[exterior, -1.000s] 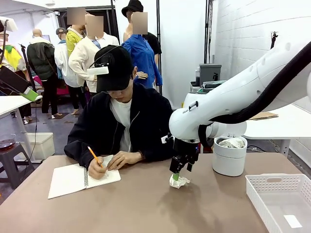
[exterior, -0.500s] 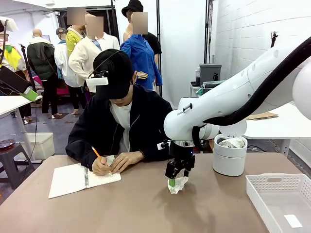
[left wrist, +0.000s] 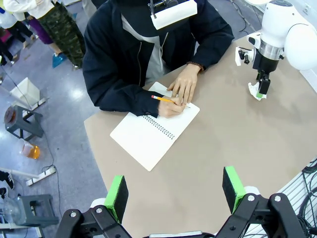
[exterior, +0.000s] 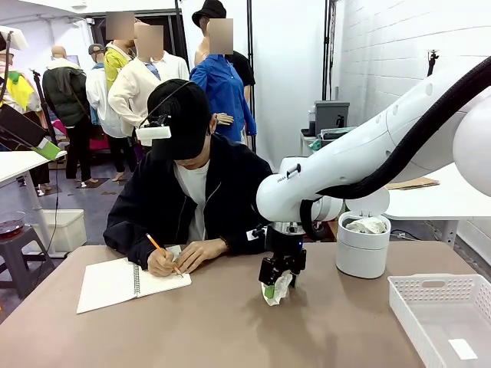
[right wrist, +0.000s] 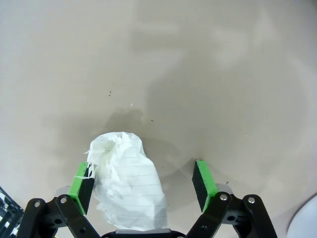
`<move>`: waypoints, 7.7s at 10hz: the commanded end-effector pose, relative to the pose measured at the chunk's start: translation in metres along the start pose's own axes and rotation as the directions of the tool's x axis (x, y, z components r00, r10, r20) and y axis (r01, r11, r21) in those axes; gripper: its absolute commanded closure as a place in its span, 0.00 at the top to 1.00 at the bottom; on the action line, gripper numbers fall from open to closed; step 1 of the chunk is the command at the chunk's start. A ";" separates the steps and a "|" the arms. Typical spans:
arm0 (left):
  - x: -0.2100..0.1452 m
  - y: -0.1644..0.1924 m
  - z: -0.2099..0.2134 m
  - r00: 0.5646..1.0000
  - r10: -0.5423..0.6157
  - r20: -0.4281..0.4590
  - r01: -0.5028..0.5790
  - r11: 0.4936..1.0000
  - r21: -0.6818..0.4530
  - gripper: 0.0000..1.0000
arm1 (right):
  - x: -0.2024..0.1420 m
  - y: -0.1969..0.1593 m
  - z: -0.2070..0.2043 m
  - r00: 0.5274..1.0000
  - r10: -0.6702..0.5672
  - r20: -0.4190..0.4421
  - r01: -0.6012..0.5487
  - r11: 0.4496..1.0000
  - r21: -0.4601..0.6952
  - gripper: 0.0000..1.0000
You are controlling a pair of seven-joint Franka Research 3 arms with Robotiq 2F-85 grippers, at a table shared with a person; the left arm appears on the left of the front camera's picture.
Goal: Sort the paper based on its condition.
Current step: If a person hands you a paper, place it in the Organizing basket , and if it's crumpled, put it in the Trash can.
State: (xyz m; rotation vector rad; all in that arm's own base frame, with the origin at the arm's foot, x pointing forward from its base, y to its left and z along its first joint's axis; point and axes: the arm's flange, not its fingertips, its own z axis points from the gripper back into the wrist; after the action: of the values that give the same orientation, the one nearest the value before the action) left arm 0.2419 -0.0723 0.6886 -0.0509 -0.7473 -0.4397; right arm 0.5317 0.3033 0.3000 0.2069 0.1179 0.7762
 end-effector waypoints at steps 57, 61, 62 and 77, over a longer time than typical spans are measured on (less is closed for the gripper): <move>0.000 0.001 0.000 1.000 0.001 -0.002 -0.001 1.000 0.010 1.00 | -0.124 -0.109 0.158 0.672 -0.561 0.483 0.702 0.689 -0.178 1.00; 0.000 0.001 0.000 1.000 0.001 -0.002 -0.001 1.000 0.010 1.00 | -0.127 -0.103 0.175 0.649 -0.566 0.508 0.722 0.669 -0.177 1.00; 0.000 0.001 0.000 1.000 0.001 -0.002 -0.001 1.000 0.010 1.00 | -0.130 -0.103 0.178 0.634 -0.590 0.500 0.738 0.654 -0.164 1.00; 0.000 0.001 0.000 1.000 0.001 -0.002 -0.001 1.000 0.010 1.00 | -0.120 -0.114 0.162 0.636 -0.653 0.411 0.759 0.627 -0.177 1.00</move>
State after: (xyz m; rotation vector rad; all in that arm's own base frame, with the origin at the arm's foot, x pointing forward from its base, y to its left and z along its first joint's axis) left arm 0.2419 -0.0721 0.6886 -0.0510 -0.7473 -0.4392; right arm 0.5681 0.1157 0.4293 -0.0958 -0.2502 -0.1052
